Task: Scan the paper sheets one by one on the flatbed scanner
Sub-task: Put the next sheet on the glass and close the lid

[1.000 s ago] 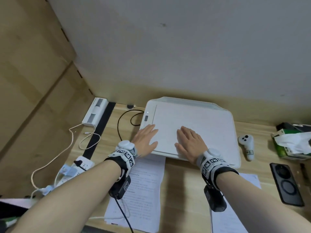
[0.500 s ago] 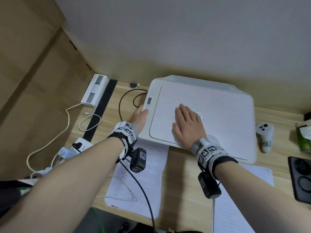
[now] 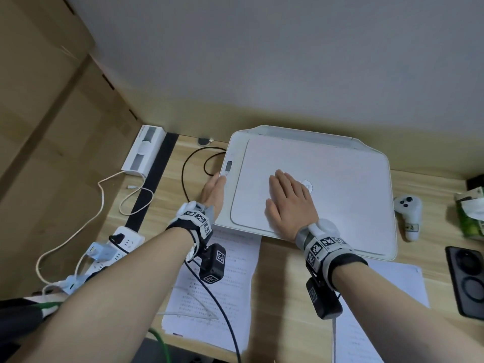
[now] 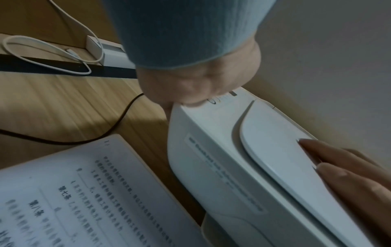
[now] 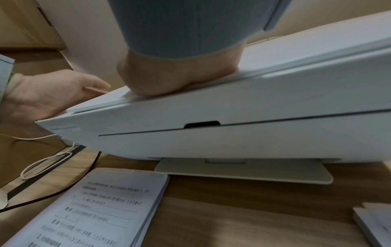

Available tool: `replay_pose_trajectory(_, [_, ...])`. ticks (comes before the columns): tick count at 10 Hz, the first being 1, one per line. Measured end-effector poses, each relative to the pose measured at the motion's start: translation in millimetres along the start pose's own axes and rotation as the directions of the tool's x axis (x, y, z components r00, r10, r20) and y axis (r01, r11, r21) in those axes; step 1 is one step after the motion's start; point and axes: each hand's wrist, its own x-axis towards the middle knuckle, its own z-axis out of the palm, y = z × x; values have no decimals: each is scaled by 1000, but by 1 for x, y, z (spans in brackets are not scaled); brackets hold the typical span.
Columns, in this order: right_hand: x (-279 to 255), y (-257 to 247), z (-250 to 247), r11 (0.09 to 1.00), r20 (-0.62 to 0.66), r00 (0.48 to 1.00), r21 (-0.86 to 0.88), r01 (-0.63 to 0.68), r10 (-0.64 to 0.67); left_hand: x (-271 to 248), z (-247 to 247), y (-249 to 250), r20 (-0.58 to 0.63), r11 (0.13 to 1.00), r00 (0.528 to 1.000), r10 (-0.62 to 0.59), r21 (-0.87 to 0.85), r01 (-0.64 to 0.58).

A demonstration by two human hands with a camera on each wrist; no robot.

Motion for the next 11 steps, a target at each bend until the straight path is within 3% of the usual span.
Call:
replay_pose_trajectory(1, [0,0,0,1000,7,1000,-6,4,-4,0,-1,-3,-11,1000,1000,-22,8,22])
replay_pose_trajectory(3, [-1,0,0,1000,-9,1000,11,7,-7,2,-2,0,0,998,998,64,-5,-64])
replay_pose_trajectory(4, [2,1,-2,1000,-8,1000,12,7,-7,4,-2,7,5,1000,1000,5,-17,-5])
replay_pose_trajectory(5, [0,0,-7,1000,16,1000,7,18,-18,3,-9,26,35,997,997,-70,38,69])
replay_pose_trajectory(6, [-3,3,-14,999,128,991,40,31,-36,-2,-11,44,37,978,999,-24,209,16])
replay_pose_trajectory(7, [-13,12,-38,997,177,981,2,83,-83,-12,-7,65,35,871,971,238,436,-229])
replay_pose_trajectory(8, [-30,27,-50,997,190,980,-51,61,-50,-24,8,75,300,709,907,297,567,-420])
replay_pose_trajectory(9, [-55,39,-59,997,203,979,-78,1,14,-41,25,66,602,551,785,143,611,-569])
replay_pose_trajectory(10, [-76,49,-63,994,192,980,-104,-41,61,-58,38,53,703,375,709,56,643,-668])
replay_pose_trajectory(11, [-90,53,-62,990,168,981,-117,-81,100,-67,40,45,702,290,704,106,656,-697])
